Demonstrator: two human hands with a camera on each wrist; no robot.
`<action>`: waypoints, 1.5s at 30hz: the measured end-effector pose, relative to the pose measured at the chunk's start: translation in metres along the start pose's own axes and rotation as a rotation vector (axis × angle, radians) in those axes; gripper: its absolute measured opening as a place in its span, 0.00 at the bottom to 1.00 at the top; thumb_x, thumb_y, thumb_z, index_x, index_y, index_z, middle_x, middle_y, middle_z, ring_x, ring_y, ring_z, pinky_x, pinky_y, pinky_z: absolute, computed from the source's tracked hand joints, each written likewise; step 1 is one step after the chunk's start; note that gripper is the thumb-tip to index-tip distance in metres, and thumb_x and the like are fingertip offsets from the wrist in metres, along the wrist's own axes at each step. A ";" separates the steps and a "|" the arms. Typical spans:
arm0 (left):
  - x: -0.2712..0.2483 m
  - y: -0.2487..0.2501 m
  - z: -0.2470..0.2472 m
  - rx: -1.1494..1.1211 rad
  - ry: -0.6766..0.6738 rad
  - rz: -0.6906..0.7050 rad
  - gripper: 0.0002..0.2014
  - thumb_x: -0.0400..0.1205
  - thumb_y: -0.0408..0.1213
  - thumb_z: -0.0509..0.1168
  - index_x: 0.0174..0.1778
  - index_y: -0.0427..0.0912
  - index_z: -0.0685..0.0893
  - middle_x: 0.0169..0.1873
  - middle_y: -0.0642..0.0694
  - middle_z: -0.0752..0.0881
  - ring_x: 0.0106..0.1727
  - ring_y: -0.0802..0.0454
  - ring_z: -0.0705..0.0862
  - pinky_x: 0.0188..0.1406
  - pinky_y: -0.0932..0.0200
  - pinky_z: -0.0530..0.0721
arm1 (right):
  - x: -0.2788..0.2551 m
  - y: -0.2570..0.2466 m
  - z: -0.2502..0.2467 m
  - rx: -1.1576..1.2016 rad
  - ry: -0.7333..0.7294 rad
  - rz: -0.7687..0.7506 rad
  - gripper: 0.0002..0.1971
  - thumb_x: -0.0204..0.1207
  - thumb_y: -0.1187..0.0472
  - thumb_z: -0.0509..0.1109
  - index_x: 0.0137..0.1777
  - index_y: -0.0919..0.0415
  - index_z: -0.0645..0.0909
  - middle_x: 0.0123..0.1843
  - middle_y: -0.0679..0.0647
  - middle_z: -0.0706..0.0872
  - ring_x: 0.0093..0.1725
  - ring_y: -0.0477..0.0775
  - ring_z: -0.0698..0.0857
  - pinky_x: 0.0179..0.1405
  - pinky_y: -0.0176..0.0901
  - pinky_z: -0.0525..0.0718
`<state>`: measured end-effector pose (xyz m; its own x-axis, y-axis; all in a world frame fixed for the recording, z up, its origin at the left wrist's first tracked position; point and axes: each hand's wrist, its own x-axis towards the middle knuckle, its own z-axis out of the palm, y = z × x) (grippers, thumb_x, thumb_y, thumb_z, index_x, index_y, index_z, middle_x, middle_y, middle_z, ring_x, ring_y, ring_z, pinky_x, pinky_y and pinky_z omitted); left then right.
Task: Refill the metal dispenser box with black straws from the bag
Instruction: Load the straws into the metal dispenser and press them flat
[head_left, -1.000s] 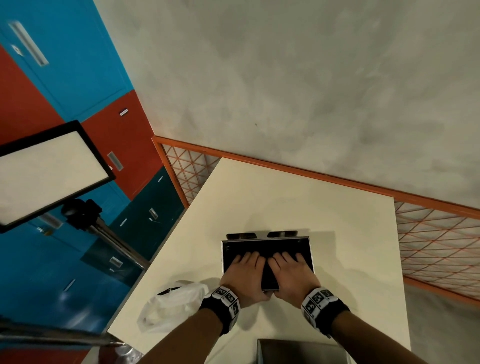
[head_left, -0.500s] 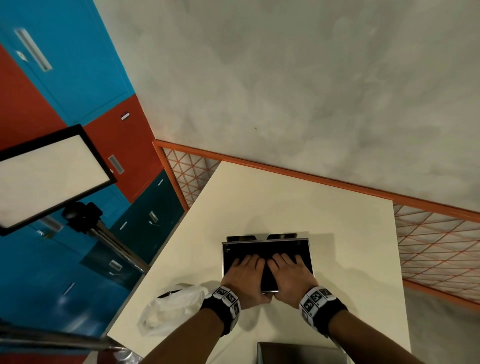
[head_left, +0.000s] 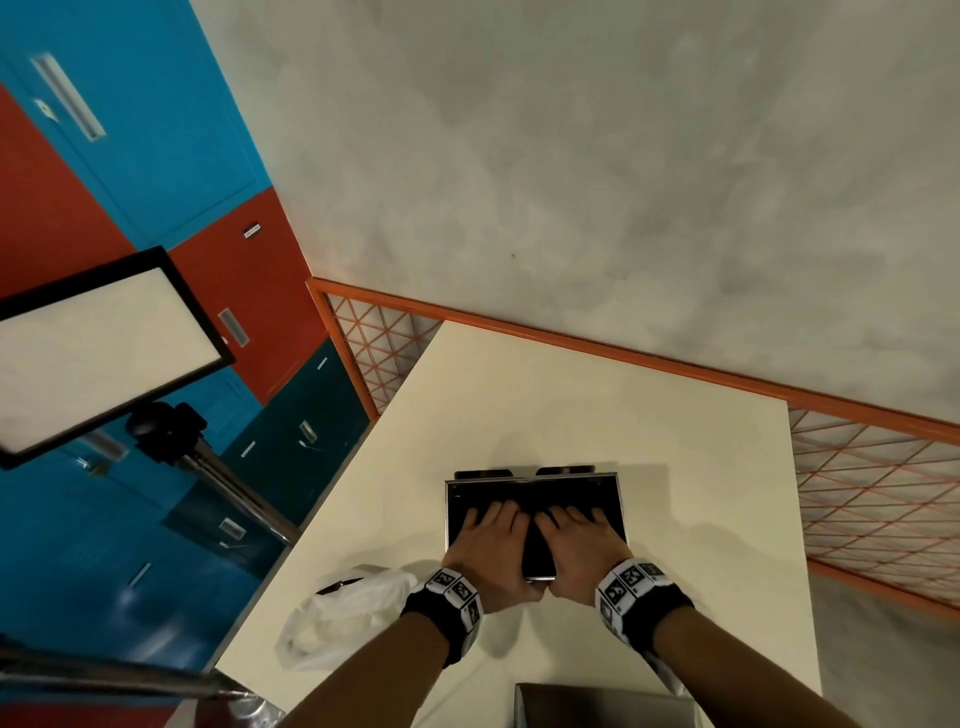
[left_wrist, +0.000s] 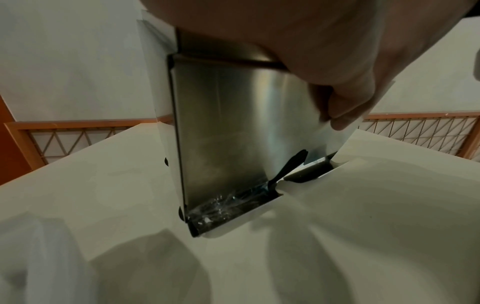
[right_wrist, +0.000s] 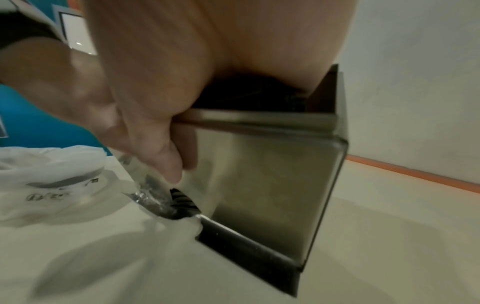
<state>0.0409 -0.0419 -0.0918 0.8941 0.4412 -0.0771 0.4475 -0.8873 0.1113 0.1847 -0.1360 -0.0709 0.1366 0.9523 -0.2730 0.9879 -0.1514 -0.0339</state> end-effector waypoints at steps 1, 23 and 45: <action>0.000 0.000 0.000 0.007 0.003 0.000 0.40 0.67 0.68 0.60 0.69 0.45 0.75 0.64 0.48 0.77 0.66 0.46 0.74 0.66 0.43 0.73 | -0.002 0.000 0.000 -0.002 0.015 -0.010 0.37 0.60 0.42 0.70 0.70 0.55 0.70 0.66 0.54 0.78 0.65 0.60 0.77 0.63 0.61 0.73; 0.006 -0.002 0.004 -0.051 -0.036 0.009 0.37 0.68 0.65 0.63 0.68 0.47 0.75 0.62 0.50 0.83 0.63 0.47 0.80 0.65 0.49 0.78 | 0.003 0.001 0.004 -0.030 0.003 -0.008 0.34 0.63 0.45 0.68 0.69 0.54 0.71 0.67 0.52 0.79 0.67 0.58 0.77 0.64 0.62 0.70; 0.006 -0.002 0.005 -0.010 -0.011 0.031 0.32 0.69 0.66 0.61 0.60 0.45 0.77 0.56 0.48 0.84 0.57 0.46 0.82 0.59 0.49 0.80 | -0.001 0.002 0.011 -0.021 0.136 -0.023 0.26 0.53 0.44 0.72 0.52 0.54 0.77 0.45 0.50 0.84 0.45 0.56 0.83 0.44 0.56 0.80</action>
<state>0.0454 -0.0380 -0.0972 0.9073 0.4121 -0.0839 0.4198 -0.8991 0.1238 0.1855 -0.1403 -0.0815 0.1210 0.9828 -0.1397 0.9920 -0.1248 -0.0186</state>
